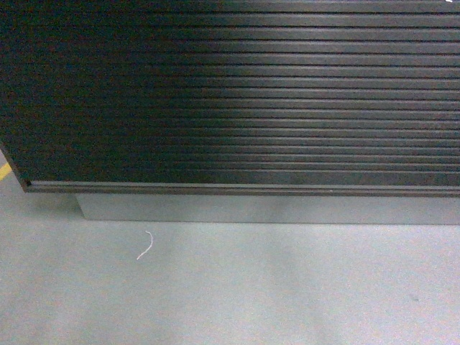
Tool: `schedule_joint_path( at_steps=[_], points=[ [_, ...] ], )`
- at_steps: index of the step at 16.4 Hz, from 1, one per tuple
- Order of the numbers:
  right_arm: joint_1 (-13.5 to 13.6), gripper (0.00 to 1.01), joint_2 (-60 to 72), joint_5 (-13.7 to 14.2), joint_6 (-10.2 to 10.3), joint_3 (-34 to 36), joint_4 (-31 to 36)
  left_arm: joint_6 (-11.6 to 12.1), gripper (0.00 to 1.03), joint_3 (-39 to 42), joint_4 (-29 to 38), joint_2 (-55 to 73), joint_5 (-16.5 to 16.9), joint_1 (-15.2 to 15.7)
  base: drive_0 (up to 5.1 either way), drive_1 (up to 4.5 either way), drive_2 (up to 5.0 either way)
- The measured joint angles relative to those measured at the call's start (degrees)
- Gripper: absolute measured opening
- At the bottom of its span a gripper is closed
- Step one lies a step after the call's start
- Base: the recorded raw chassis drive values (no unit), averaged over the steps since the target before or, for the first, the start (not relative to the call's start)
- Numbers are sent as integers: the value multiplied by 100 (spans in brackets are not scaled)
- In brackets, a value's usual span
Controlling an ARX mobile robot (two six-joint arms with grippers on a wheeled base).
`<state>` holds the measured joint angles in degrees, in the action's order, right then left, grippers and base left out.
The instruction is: Place dark red mango on scale at checkout
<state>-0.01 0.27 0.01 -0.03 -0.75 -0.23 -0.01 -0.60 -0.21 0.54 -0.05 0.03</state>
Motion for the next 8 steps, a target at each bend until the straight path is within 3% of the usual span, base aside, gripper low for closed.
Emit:
schedule_joint_path(
  at_steps=[8],
  points=[
    [0,98,0,0,0,0,0,0,98,0,0,0,0,0,-1,143,-145]
  ],
)
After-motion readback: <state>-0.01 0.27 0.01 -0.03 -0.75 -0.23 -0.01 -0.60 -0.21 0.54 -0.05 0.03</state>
